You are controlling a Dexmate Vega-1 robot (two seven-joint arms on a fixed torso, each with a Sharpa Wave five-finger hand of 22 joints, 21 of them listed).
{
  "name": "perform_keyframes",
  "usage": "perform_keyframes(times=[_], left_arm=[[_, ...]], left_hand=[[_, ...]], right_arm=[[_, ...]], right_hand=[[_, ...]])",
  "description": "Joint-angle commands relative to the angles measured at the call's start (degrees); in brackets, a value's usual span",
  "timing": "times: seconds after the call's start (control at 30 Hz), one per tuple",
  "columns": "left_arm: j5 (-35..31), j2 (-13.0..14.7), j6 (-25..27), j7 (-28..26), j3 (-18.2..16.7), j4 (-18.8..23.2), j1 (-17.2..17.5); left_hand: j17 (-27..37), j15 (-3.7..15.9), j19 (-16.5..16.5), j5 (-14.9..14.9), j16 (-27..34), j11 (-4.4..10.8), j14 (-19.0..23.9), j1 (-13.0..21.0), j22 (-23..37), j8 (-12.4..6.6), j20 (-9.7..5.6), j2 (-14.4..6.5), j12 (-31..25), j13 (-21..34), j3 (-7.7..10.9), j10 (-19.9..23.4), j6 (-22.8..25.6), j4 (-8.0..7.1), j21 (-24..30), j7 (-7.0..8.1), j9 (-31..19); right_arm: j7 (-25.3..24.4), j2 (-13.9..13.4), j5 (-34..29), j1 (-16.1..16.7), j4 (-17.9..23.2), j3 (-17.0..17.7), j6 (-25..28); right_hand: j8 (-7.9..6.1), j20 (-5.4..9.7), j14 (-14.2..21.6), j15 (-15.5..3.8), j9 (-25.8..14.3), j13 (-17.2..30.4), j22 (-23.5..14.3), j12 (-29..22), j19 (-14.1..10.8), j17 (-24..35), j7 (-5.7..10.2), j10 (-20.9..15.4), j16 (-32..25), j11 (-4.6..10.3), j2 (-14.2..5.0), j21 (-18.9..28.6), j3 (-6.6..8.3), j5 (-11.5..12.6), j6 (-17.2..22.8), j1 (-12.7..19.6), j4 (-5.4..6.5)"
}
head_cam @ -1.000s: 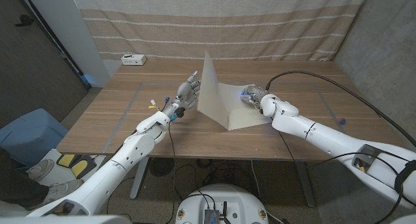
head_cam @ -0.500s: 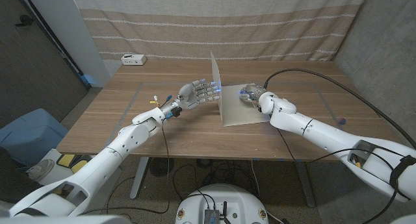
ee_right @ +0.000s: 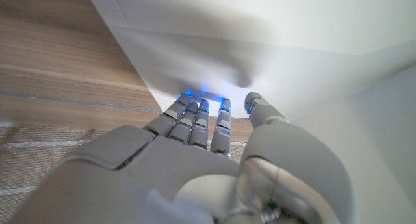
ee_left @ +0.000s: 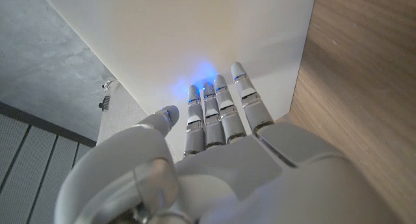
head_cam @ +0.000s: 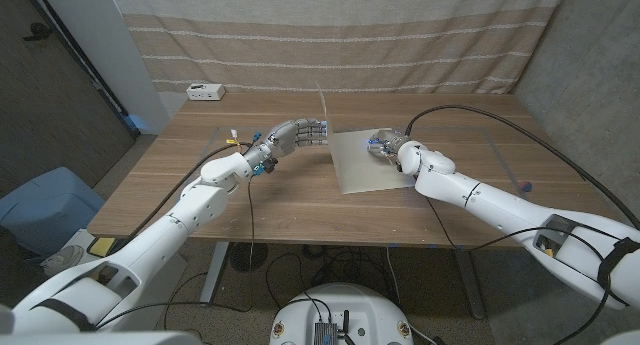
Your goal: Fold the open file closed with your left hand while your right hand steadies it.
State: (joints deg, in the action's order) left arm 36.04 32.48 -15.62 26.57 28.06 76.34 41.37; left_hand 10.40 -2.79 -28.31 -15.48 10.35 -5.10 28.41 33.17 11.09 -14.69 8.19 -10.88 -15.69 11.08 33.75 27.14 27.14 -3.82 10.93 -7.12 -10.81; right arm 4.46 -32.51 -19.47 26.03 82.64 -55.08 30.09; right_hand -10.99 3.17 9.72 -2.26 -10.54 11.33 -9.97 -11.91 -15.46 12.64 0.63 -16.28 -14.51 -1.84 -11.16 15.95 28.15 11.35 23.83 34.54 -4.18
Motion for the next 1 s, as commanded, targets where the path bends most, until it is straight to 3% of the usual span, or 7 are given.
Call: perform_keyframes(times=[0.03, 0.33, 1.0], left_arm=[[-13.75, 0.28, -9.91, -2.89, 3.93, -5.08, -5.58], [-19.70, 0.77, -10.65, -0.78, 7.47, -6.39, -10.05], [-33.23, 0.61, -12.36, -4.87, 12.13, -6.63, -15.31]], left_hand=[[-0.17, 0.76, 3.69, -0.53, -0.29, 1.33, -2.08, 0.05, 0.12, 0.98, -0.71, -0.46, 0.98, 0.24, 2.63, -0.64, 0.19, 1.07, -0.41, 1.24, -0.10], [-0.41, 1.33, 6.57, -0.70, -0.16, 2.53, -3.69, 0.60, -0.08, 1.53, -2.98, -0.21, 1.75, 0.17, 5.64, -0.54, 2.10, 2.75, -0.34, 2.21, -0.03], [-0.68, 1.89, 9.64, -0.27, -0.80, 3.47, -7.40, -0.17, -0.38, 2.77, -4.97, 0.26, 2.70, 0.14, 7.42, -0.83, 2.50, 3.94, -0.23, 2.84, -0.05]], right_arm=[[-0.51, -0.22, 0.53, 0.35, -0.06, 0.41, -0.58], [-0.62, -0.49, 0.69, 0.62, 0.26, 0.59, -1.21], [-2.01, -2.15, 0.43, 2.50, 4.27, 2.37, -1.45]], right_hand=[[0.05, -1.36, 0.49, -0.67, -0.21, 0.09, -0.12, 0.05, -2.03, 0.28, 0.09, -0.61, -0.32, 0.00, 0.14, 0.02, 0.10, -0.01, 0.53, 0.30, 0.21], [0.06, -1.31, 0.51, -0.67, -0.21, 0.09, -0.13, 0.05, -2.12, 0.28, 0.05, -0.67, -0.32, 0.04, 0.14, -0.07, 0.11, 0.00, 0.53, 0.36, 0.21], [0.00, -1.23, 0.61, -0.69, -0.21, 0.09, -0.13, 0.05, -2.36, 0.28, 0.22, -0.81, -0.32, 0.08, 0.09, -0.32, 0.17, 0.02, 0.78, 0.53, 0.24]])
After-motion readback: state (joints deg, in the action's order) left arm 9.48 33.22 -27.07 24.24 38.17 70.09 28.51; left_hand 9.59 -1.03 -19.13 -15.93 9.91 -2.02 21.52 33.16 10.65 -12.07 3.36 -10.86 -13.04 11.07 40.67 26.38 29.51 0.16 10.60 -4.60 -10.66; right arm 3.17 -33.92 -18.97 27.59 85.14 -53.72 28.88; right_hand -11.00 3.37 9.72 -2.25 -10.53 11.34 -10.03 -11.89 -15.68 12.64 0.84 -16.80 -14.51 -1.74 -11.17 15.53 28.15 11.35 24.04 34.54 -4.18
